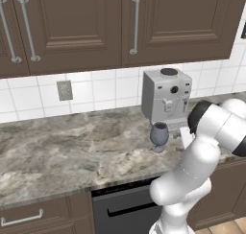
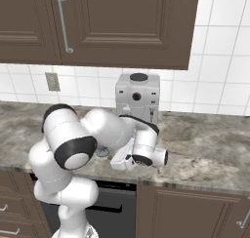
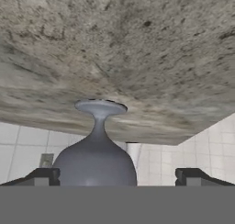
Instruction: Retrieve the wine glasses from the counter and place one next to each plate.
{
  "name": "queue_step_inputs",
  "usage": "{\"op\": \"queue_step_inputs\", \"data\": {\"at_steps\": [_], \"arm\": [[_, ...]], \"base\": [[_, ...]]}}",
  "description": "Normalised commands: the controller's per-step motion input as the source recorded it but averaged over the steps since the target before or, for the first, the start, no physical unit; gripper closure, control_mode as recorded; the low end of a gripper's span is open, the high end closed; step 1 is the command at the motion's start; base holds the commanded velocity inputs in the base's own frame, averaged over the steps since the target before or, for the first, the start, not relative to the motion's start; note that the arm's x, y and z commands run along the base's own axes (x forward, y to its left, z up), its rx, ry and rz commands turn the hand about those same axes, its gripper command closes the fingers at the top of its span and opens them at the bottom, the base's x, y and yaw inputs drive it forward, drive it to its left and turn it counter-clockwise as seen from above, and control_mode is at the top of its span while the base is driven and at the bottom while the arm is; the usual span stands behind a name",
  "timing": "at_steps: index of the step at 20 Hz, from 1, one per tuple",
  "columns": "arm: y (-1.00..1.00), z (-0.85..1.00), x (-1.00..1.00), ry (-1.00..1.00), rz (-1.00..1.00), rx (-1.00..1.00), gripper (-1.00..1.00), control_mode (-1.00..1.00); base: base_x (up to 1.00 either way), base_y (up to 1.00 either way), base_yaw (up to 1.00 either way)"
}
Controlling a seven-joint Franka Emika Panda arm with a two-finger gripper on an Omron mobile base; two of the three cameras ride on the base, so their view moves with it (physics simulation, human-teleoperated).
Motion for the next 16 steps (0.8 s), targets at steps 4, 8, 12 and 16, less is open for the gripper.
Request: {"op": "queue_step_inputs", "data": {"at_steps": [4, 8, 12, 16], "arm": [[0.04, -0.17, 0.00, 0.08, 0.00, 0.00, -1.00, -1.00], [0.04, -0.08, 0.03, 0.04, 0.00, 0.00, -1.00, -1.00], [0.13, -0.10, 0.11, 0.05, 0.00, 0.00, -1.00, -1.00], [0.14, -0.09, 0.12, 0.05, 0.00, 0.00, -1.00, -1.00]], "base": [[0.00, 0.00, 0.00], [0.00, 0.00, 0.00], [0.00, 0.00, 0.00], [0.00, 0.00, 0.00]]}}
